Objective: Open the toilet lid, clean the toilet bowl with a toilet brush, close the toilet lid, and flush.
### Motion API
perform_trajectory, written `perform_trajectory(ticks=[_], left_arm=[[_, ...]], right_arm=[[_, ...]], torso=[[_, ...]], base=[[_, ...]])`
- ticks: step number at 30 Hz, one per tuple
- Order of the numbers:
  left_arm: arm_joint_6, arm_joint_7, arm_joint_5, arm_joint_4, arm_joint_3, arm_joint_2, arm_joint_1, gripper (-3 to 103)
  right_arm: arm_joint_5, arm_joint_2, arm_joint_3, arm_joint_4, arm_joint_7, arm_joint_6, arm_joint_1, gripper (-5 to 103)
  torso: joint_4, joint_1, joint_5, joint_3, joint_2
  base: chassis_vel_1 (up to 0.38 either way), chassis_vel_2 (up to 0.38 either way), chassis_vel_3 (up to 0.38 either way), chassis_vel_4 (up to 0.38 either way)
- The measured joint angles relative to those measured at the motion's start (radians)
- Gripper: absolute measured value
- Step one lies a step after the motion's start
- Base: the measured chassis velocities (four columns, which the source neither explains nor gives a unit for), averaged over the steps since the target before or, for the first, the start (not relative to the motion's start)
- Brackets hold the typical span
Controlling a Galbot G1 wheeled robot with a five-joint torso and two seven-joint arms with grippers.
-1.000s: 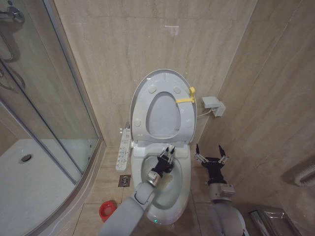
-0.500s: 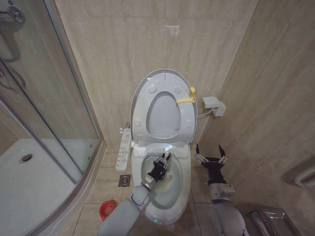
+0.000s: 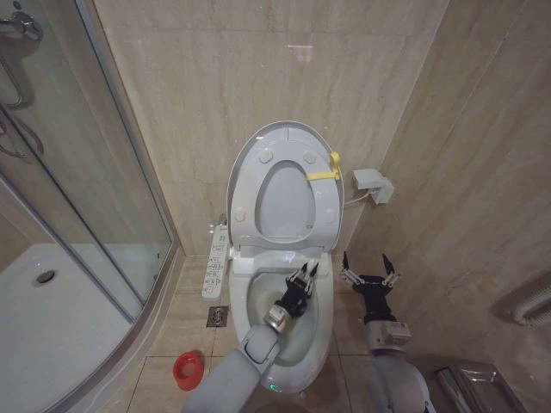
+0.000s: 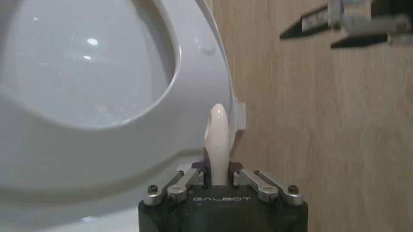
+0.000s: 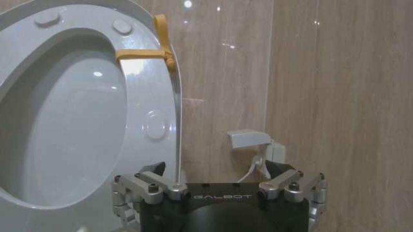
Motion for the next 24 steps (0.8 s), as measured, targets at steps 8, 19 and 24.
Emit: perform_trajectory(ticks=[8, 19, 24], left_arm=[[-0.026, 0.015, 0.012, 0.077, -0.037, -0.006, -0.023, 19], [-0.009, 0.009, 0.012, 0.004, -0.016, -0.007, -0.007, 19], [-0.024, 0.011, 0.033, 0.101, -0.043, -0.003, -0.030, 19]], right_arm=[[0.000, 0.000, 0.000, 0.000, 0.000, 0.000, 0.000, 100], [0.000, 0.000, 0.000, 0.000, 0.000, 0.000, 0.000, 100], [0.000, 0.000, 0.000, 0.000, 0.000, 0.000, 0.000, 100]], torso=[[-0.0003, 0.000, -0.0003, 0.000, 0.000], [-0.0004, 0.000, -0.0001, 0.000, 0.000], [0.0003, 0.000, 0.0004, 0.000, 0.000]], base=[[0.000, 0.000, 0.000, 0.000], [0.000, 0.000, 0.000, 0.000], [0.000, 0.000, 0.000, 0.000]])
